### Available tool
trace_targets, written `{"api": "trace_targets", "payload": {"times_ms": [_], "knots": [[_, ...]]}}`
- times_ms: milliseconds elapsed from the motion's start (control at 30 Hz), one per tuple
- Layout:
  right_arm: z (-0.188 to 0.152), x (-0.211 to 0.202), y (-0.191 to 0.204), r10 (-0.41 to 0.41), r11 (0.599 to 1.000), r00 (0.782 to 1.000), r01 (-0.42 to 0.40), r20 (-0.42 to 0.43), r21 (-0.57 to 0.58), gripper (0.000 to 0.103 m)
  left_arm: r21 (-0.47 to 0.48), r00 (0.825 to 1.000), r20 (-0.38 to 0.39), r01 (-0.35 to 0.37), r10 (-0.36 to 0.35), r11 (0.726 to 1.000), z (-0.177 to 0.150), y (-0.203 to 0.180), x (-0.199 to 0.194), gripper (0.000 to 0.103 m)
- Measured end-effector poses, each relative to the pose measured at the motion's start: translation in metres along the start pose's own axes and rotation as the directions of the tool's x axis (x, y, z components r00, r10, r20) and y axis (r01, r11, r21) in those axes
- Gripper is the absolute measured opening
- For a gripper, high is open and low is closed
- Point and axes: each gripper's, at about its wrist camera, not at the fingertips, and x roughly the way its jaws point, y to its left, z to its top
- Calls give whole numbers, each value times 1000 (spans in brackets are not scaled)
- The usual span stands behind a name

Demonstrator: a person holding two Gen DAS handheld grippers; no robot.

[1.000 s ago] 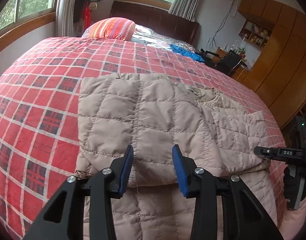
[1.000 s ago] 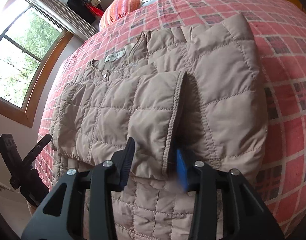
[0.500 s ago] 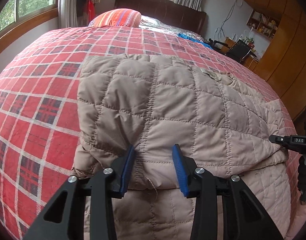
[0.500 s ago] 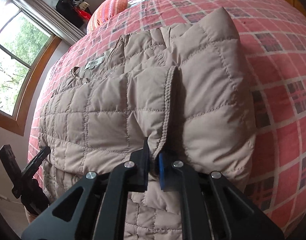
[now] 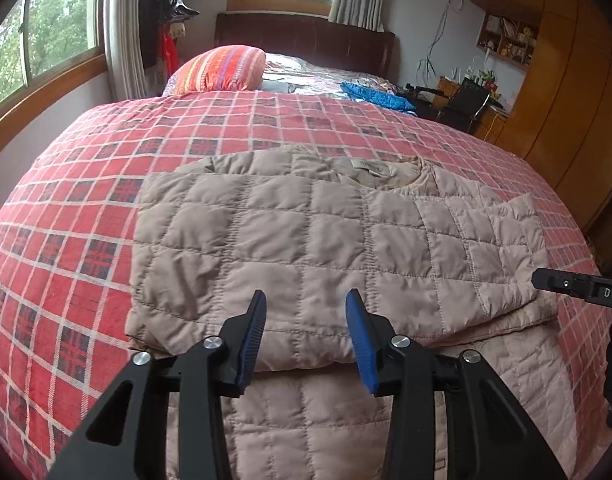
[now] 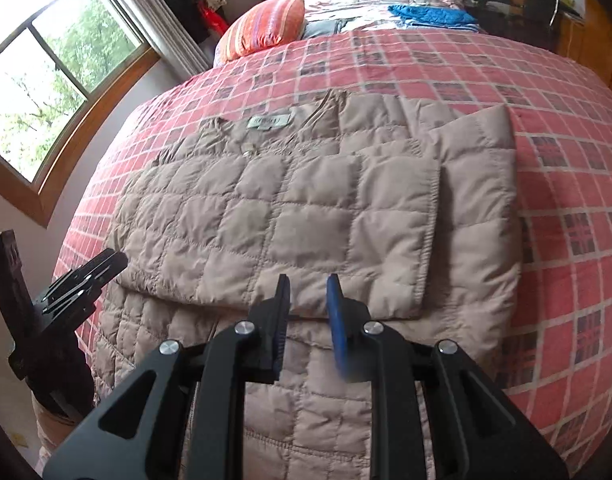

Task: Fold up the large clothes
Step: 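Release the jacket and pull both tools back from the folded jacket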

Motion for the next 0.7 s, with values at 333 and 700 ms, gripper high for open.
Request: {"api": "trace_targets", "payload": {"times_ms": [333,700], "knots": [[2,60,-13,-42,998,994,45,-100,33,13,53,996,-74,-47,51,997,-16,-5,42,42],[-9,29,-20,56,996,998,-54,-24,69,32,49,996,-73,-54,57,997,-14,-4,27,42]]}}
